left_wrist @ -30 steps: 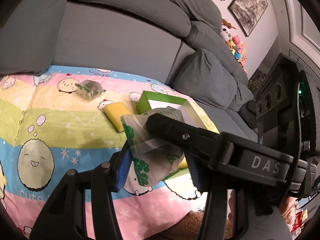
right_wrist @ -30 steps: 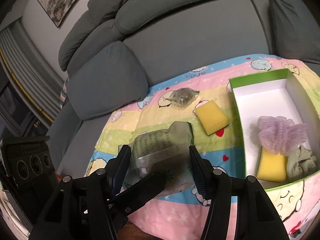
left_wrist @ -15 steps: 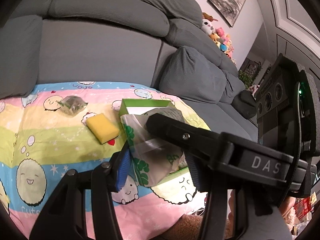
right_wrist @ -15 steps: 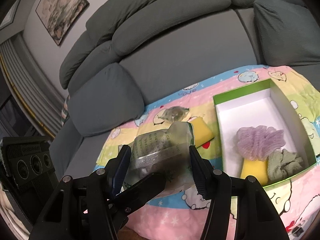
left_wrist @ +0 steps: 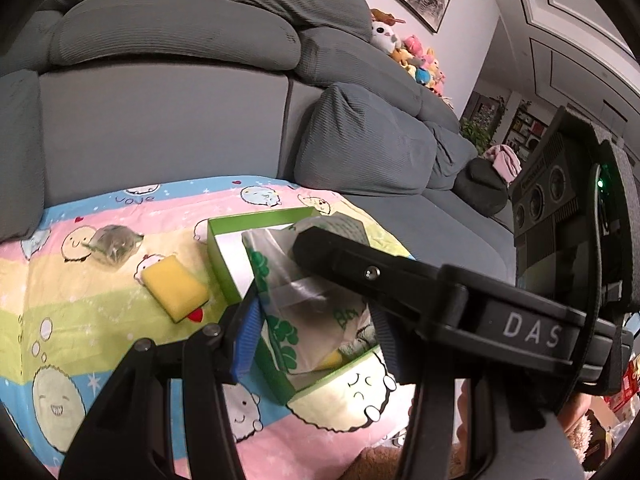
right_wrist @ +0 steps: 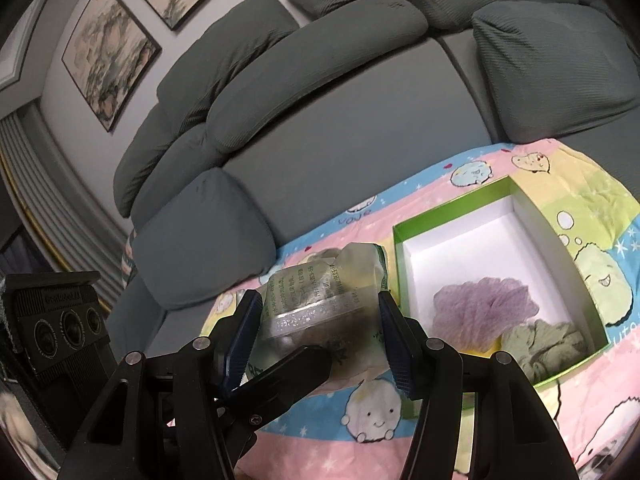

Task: Organize objects
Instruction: 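Carry the clear zip bag with the right gripper over the green box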

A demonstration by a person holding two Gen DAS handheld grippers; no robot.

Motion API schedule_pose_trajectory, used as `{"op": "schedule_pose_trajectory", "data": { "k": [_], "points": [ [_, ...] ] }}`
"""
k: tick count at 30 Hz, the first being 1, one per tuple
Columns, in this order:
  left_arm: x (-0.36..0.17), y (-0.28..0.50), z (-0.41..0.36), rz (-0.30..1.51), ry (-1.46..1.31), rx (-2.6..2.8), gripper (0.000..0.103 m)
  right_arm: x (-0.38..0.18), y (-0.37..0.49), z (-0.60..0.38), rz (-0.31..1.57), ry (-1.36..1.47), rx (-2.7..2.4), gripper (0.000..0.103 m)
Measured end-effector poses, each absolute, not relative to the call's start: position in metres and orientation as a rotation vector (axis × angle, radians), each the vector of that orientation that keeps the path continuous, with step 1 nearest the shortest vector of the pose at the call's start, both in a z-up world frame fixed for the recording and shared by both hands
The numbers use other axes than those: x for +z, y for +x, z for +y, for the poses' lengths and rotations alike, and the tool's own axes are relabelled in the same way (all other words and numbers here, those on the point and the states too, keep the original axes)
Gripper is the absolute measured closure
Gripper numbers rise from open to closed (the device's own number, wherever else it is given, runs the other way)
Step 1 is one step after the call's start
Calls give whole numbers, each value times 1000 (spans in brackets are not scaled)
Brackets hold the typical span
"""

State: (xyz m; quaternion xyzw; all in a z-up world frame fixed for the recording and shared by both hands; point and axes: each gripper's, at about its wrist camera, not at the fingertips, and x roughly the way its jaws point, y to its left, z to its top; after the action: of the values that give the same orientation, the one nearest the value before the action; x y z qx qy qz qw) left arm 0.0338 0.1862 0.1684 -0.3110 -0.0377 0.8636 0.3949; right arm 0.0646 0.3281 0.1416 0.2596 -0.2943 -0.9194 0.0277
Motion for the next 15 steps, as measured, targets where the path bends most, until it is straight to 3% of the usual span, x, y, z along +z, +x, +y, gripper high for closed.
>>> {"op": "schedule_pose_trajectory", "data": {
  "k": [15],
  "points": [
    [156, -22, 228, -48, -821, 2139, 53, 127, 21, 379, -967, 811, -2859, 43]
  ]
}}
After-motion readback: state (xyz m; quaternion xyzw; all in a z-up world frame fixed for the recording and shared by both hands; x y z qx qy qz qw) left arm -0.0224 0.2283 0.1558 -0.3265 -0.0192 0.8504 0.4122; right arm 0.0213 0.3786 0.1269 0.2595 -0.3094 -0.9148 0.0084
